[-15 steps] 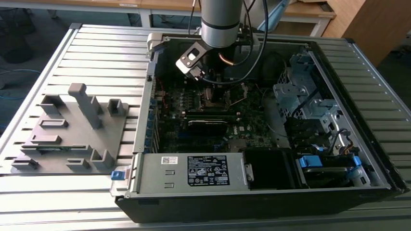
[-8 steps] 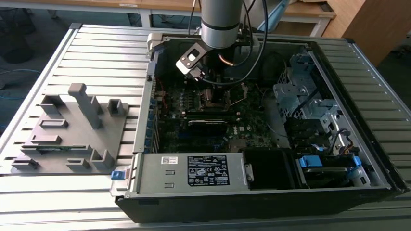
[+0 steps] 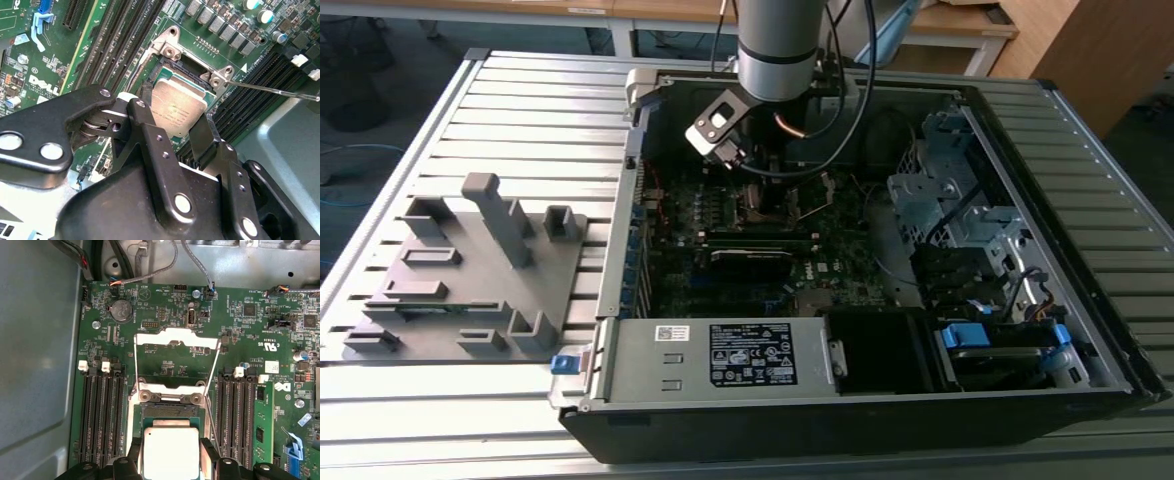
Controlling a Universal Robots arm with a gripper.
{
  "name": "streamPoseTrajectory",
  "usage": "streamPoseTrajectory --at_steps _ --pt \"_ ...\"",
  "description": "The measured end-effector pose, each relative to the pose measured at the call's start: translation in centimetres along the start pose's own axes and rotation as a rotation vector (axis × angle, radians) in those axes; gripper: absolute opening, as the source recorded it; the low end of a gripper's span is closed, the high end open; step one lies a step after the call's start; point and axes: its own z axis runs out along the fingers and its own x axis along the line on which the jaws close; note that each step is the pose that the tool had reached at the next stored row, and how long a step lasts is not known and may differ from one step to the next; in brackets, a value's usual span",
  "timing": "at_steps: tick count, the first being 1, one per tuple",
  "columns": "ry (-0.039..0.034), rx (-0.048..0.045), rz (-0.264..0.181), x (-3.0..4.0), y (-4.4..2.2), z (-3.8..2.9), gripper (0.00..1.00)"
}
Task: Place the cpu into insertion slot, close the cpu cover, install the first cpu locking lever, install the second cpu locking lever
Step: 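Place the cpu into insertion slot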
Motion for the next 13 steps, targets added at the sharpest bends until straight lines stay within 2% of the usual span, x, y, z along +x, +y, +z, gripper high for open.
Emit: streamPoseTrajectory --at_steps 7,11,13 --pt "-0.0012 -0.0002 0.000 0.00 -0.01 0.20 0.54" --pt "-0.0093 0.0005 0.000 -0.01 -0.02 0.34 0.54" --pt "-0.0093 0.0005 0.000 -0.01 -0.02 0.37 0.54"
